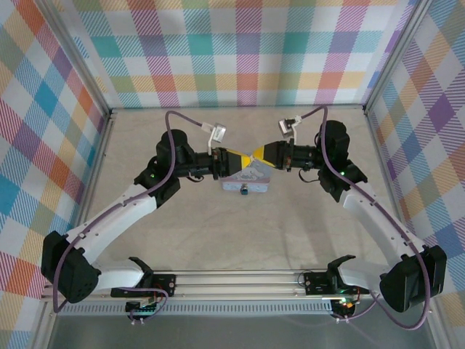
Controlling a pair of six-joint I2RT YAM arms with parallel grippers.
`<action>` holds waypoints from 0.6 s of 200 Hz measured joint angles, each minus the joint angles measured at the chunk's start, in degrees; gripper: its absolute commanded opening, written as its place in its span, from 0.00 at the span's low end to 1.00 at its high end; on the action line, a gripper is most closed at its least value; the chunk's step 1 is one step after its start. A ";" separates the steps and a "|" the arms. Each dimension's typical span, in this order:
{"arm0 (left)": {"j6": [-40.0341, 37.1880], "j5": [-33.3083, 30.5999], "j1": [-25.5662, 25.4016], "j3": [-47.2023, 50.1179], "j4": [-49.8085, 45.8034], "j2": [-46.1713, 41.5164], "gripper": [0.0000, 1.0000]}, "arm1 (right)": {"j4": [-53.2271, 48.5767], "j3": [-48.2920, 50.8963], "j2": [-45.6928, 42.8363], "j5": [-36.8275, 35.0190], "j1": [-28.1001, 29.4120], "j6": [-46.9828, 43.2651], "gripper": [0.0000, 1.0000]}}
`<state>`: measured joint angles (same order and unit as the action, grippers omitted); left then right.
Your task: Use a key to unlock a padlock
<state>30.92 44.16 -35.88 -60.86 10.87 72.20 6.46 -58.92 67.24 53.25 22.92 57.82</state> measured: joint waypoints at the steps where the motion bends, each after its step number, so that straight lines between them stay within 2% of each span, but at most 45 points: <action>1: 0.02 0.00 0.00 0.00 0.02 0.02 0.20 | 0.02 0.00 0.00 0.00 0.00 0.00 0.00; 38: 0.76 0.85 -0.50 0.00 1.25 0.81 0.10 | 0.50 0.22 0.00 -0.04 -0.02 0.17 0.02; 69: 1.05 0.87 -0.55 0.00 1.53 0.94 0.13 | 1.20 0.24 0.00 -0.09 -0.02 0.17 0.02; 120: 1.05 0.83 -0.79 0.00 1.53 1.31 0.05 | 1.49 0.55 0.00 -0.31 -0.13 0.20 0.00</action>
<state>31.97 44.99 -36.67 -60.86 12.40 73.52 7.94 -58.37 67.24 52.95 22.79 58.02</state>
